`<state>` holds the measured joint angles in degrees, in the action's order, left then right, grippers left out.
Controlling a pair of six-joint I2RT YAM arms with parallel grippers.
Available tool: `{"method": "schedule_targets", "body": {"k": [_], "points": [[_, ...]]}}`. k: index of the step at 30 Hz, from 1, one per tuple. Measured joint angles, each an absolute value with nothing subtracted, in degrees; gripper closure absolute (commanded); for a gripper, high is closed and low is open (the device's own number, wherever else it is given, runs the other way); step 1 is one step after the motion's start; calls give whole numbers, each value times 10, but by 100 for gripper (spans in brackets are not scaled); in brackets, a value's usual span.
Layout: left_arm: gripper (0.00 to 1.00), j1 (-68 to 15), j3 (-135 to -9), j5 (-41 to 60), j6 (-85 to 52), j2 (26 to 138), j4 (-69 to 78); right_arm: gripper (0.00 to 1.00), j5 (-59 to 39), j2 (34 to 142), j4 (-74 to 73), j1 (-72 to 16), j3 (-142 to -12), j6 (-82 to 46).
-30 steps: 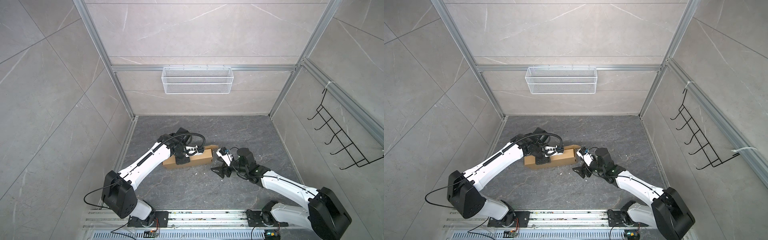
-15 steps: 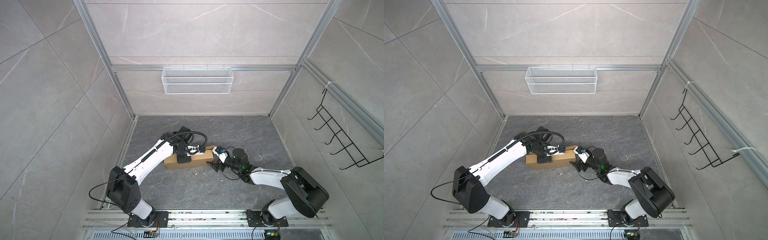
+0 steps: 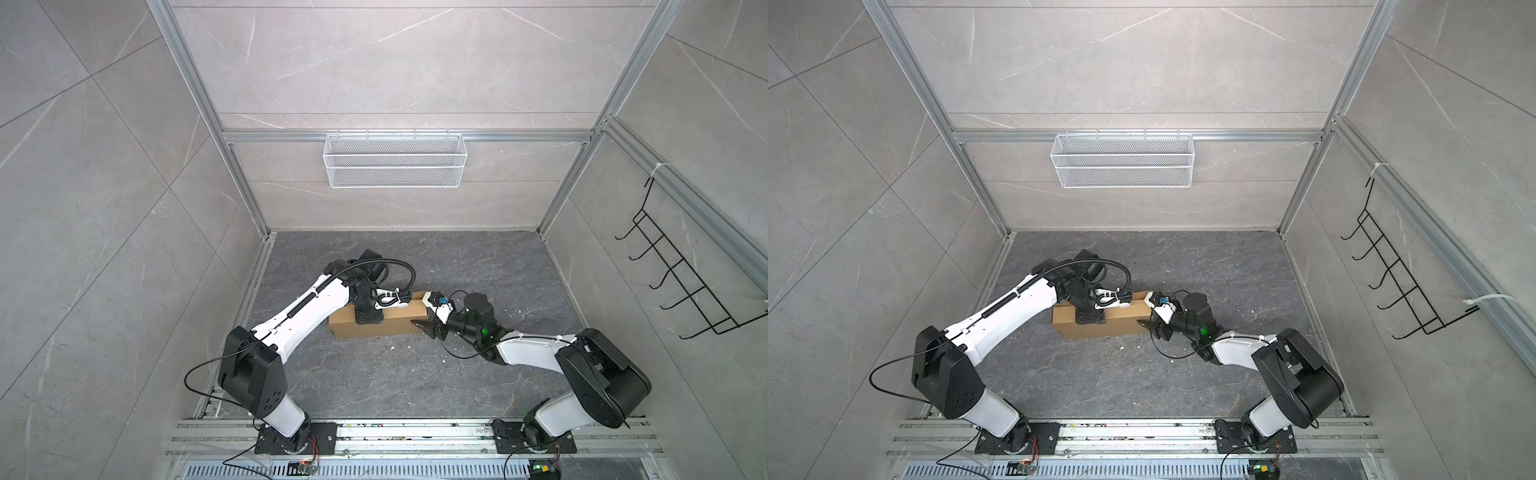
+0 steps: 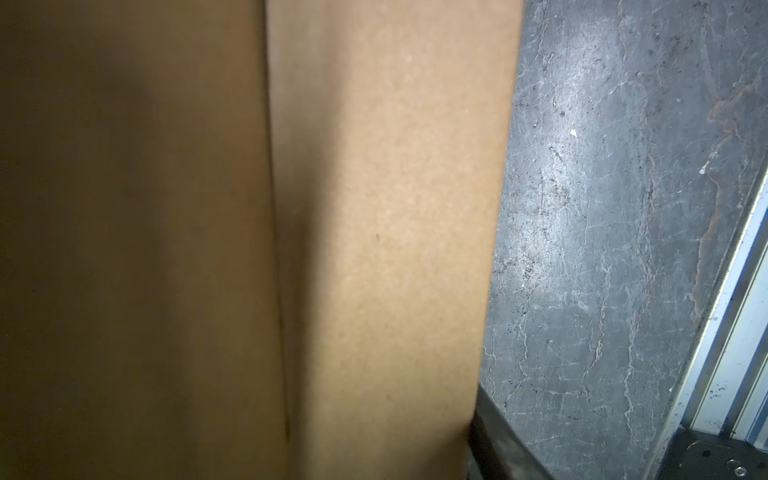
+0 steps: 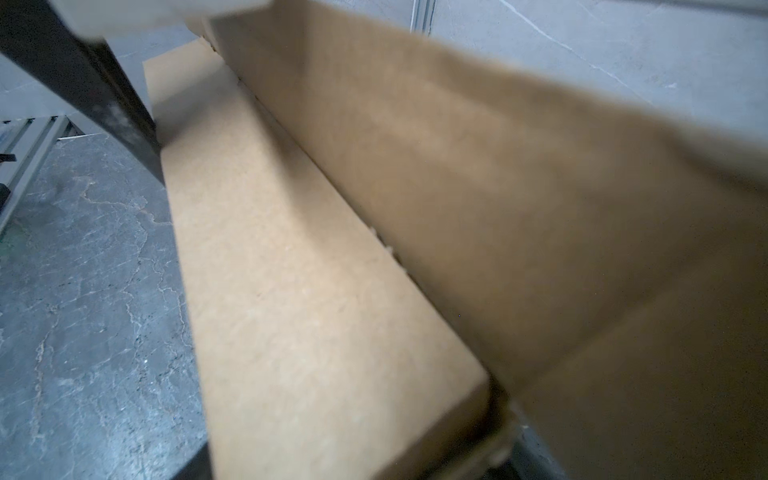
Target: Fold the paper box
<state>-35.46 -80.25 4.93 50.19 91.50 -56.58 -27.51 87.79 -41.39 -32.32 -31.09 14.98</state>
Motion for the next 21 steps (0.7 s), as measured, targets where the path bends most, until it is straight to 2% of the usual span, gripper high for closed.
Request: {"method": "schedule_targets", "body": {"k": [5,9,12,15,21], "points": [[48,-349,-808,55,501,921,-567,46,-277,879,-414,-322,-311,153],[48,-348,-808,57,501,921,-568,31,-279,879,-413,-322,-311,148],[48,-349,-808,61,500,921,-568,25,-279,879,-411,-319,-311,136],[48,-351,-808,64,496,921,-566,20,-279,868,-400,-310,-311,111],[48,-352,-808,66,490,921,-560,18,-283,778,-328,-287,-311,57]]}}
